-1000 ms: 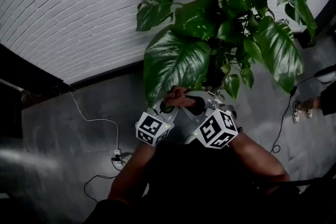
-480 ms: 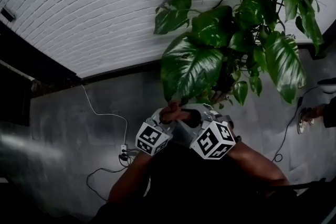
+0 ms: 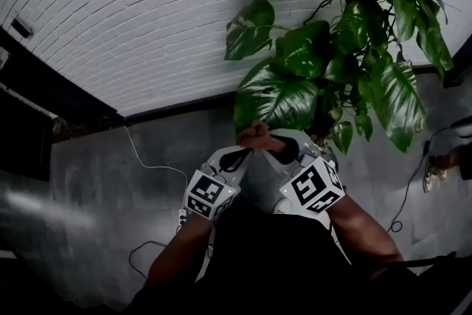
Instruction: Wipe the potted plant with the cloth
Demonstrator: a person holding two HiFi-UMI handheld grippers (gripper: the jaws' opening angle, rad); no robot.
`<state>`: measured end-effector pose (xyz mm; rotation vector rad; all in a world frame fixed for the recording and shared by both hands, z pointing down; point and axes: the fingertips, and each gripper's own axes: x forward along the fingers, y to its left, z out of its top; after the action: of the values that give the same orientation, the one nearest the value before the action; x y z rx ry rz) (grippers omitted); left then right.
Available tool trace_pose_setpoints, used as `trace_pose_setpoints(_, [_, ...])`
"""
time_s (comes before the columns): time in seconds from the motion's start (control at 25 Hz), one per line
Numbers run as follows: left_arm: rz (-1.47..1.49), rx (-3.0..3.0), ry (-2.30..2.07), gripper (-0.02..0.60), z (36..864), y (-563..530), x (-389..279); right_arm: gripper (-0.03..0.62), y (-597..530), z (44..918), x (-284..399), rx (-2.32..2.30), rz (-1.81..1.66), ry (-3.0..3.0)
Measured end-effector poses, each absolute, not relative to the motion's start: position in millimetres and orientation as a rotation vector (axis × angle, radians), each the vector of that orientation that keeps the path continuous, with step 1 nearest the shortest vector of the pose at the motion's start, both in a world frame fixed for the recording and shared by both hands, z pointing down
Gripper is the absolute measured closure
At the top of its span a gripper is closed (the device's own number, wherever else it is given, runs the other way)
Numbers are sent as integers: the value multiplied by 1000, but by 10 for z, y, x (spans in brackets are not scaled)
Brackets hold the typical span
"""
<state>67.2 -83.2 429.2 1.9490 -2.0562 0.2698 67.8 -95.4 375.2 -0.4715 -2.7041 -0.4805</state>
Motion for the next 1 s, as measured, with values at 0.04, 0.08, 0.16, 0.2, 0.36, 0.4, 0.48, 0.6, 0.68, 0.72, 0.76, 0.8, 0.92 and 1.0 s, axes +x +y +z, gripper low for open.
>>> trace_pose_setpoints(0.04, [276, 1954, -2055, 566, 4245, -902, 628, 525, -1027, 3718, 658, -439, -472, -2717])
trace_pose_setpoints(0.08, [281, 1962, -2054, 565, 4194, -979, 578, 525, -1104, 3682, 641, -403, -462, -2731])
trace_pose_setpoints(0.16, [293, 1984, -2046, 565, 4098, -1149, 477, 525, -1261, 3599, 627, -321, -447, -2752])
trace_pose_setpoints(0.2, [298, 1996, -2038, 566, 4057, -1236, 426, 525, -1339, 3551, 628, -276, -447, -2755])
trace_pose_setpoints(0.36, [326, 2056, -1999, 566, 3905, -1563, 197, 525, -1646, 3416, 559, -97, -465, -2765])
trace_pose_setpoints(0.4, [331, 2079, -1986, 566, 3866, -1637, 141, 525, -1726, 3389, 521, -52, -472, -2763])
trace_pose_setpoints(0.48, [331, 2129, -1956, 566, 3776, -1784, 25, 525, -1899, 3313, 418, 39, -486, -2755])
trace_pose_setpoints(0.6, [339, 2218, -1872, 566, 3668, -1990, -115, 525, -2175, 3187, 205, 183, -486, -2757])
trace_pose_setpoints(0.68, [364, 2279, -1789, 566, 3660, -2105, -192, 525, -2337, 3082, 47, 288, -492, -2745])
trace_pose_setpoints(0.72, [376, 2308, -1745, 566, 3666, -2153, -228, 525, -2411, 3024, -28, 346, -500, -2734])
trace_pose_setpoints(0.76, [382, 2338, -1700, 565, 3667, -2196, -262, 525, -2488, 2961, -100, 408, -514, -2717])
trace_pose_setpoints(0.8, [383, 2368, -1658, 566, 3662, -2237, -295, 525, -2576, 2896, -170, 477, -535, -2690])
trace_pose_setpoints(0.92, [360, 2457, -1528, 565, 3643, -2318, -358, 525, -2936, 2785, -356, 704, -594, -2550])
trace_pose_setpoints(1.0, [328, 2514, -1428, 566, 3656, -2323, -336, 525, -3206, 2830, -402, 837, -586, -2449])
